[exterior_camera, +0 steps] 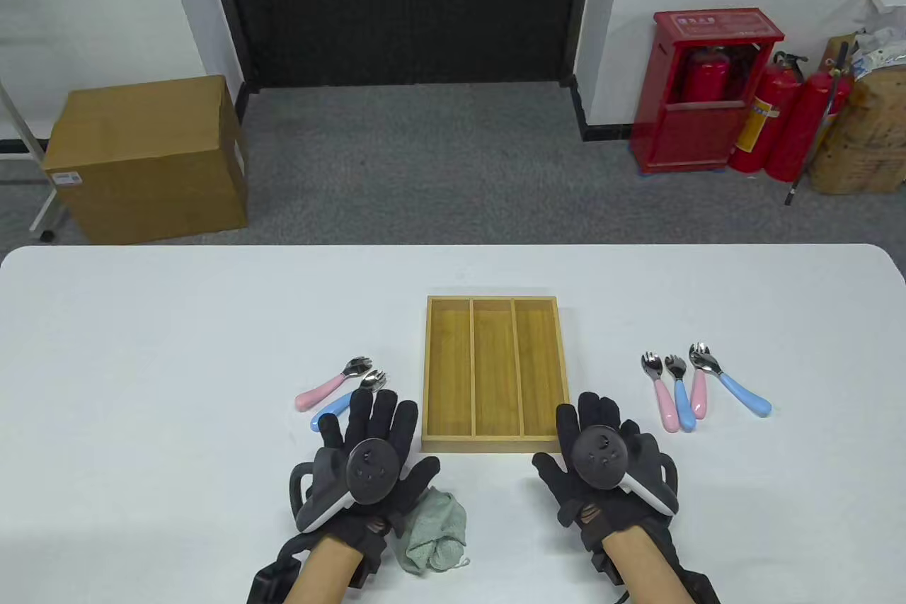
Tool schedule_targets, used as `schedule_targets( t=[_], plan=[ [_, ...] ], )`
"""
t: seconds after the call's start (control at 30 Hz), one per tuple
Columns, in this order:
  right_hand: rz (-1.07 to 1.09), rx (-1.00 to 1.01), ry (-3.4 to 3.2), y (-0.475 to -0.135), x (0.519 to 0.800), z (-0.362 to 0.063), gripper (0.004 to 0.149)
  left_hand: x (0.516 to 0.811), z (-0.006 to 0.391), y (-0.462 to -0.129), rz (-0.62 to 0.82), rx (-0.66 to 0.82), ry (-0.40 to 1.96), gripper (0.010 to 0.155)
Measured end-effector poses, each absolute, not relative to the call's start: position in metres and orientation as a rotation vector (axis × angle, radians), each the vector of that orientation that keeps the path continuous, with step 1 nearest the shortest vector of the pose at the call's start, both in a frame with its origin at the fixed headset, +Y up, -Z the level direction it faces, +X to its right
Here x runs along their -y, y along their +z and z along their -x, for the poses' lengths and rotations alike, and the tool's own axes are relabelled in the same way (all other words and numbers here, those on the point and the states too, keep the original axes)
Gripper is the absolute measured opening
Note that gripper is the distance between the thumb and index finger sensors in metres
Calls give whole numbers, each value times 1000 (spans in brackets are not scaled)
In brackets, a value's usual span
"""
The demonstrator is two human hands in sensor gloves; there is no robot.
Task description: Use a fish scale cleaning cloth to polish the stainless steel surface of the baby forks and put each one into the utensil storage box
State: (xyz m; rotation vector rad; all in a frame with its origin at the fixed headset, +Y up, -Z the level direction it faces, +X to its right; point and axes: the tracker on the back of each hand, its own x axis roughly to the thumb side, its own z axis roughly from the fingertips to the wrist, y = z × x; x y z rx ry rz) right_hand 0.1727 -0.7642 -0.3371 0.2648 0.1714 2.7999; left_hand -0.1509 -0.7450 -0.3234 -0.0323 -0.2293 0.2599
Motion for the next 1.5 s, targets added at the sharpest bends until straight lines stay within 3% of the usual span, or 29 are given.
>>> schedule_targets(
  t=[0.33, 0.8, 1.1, 1.33, 1.5],
  plan=[
    [-268, -132, 2788, -338, 762, -172, 81, 747, 164, -326, 34, 193, 307, 86],
    [-266, -106, 2775, -336, 758, -173, 81, 727, 173, -319, 8, 207, 314, 93],
    [-254, -115, 2769, -338, 759, -173, 80, 720, 185, -319, 31, 239, 346, 86],
    [-241, -133, 2777, -340, 763, -174, 79, 726, 189, -322, 154, 292, 300, 77],
    [-237, -136, 2782, -339, 763, -176, 79, 735, 172, -321, 298, 333, 178, 81]
  ],
)
